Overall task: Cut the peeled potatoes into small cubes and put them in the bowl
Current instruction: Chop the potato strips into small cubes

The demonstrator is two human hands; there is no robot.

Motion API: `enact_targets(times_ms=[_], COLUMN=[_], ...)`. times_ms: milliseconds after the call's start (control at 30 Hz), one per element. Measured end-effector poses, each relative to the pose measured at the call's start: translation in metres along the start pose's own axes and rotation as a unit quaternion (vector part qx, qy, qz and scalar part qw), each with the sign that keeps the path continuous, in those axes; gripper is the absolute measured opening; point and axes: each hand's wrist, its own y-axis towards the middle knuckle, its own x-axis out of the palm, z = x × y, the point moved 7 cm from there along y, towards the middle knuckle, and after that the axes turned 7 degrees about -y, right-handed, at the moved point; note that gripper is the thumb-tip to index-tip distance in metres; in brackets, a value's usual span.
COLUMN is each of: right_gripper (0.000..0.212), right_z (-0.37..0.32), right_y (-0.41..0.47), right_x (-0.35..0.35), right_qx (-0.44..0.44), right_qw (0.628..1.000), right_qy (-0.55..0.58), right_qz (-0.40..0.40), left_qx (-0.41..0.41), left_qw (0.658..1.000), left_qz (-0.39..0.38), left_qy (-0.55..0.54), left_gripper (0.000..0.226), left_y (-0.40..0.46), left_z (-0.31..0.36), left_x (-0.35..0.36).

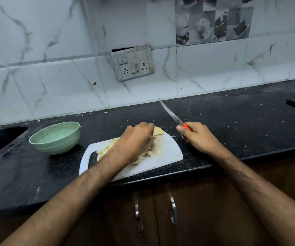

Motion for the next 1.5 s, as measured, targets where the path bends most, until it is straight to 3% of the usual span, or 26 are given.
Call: enact_targets(times_ms=[100, 200, 300, 400, 533, 667, 733, 1033, 1167, 1233, 1400, 1500], right_gripper=[0.040, 0.040, 0.039, 0.040, 0.040, 0.040, 0.039, 0.039, 0.040, 0.040, 0.040, 0.039], right_z=[-0.001, -0.001, -0.005, -0.008, -0.008, -0.008, -0.010, -0.013, -0.011, -0.011, -0.010, -0.011], right_y=[-0.001, -0.002, -0.003, -0.005, -0.006, -0.007, -0.008, -0.008, -0.007, -0.006, -0.006, -0.007], right_x=[0.000, 0.001, 0.000, 0.000, -0.001, -0.002, -0.001, 0.001, 0.001, 0.002, 0.002, 0.002], right_qx=[0.001, 0.002, 0.000, -0.002, 0.003, 0.002, -0.001, -0.015, -0.017, -0.019, -0.021, -0.025], right_qw=[1.000, 1.000, 1.000, 0.999, 0.999, 0.998, 0.998, 0.996, 0.996, 0.996, 0.995, 0.995], right_qy=[-0.004, -0.005, -0.015, -0.041, -0.052, -0.059, -0.068, -0.083, -0.090, -0.092, -0.099, -0.100], right_qz=[-0.001, -0.008, -0.006, -0.006, -0.003, -0.002, -0.006, -0.012, -0.009, -0.010, -0.010, -0.011], left_qx=[-0.029, -0.057, -0.090, -0.103, 0.014, 0.100, 0.125, 0.092, 0.077, 0.065, 0.133, 0.167], left_qw=[0.992, 0.987, 0.992, 0.984, 0.999, 0.994, 0.992, 0.994, 0.996, 0.996, 0.987, 0.985], left_qz=[0.050, 0.070, 0.073, 0.096, 0.043, -0.032, -0.031, 0.028, 0.036, 0.042, -0.035, -0.019], left_qy=[-0.109, -0.133, -0.042, 0.109, 0.031, -0.003, 0.000, -0.053, -0.006, -0.038, -0.077, -0.029], left_gripper=[0.013, 0.013, 0.023, 0.050, 0.053, 0.037, 0.030, 0.015, 0.030, 0.034, 0.034, 0.025], left_y=[-0.013, -0.027, -0.038, -0.041, -0.034, -0.029, -0.031, -0.027, -0.032, -0.034, -0.032, -0.034], left_z=[-0.034, -0.049, -0.057, -0.056, -0.030, 0.004, 0.013, 0.005, -0.018, -0.025, 0.003, 0.007], left_x=[-0.017, -0.023, -0.024, -0.032, -0.016, 0.005, 0.009, -0.004, -0.013, -0.014, 0.006, 0.009])
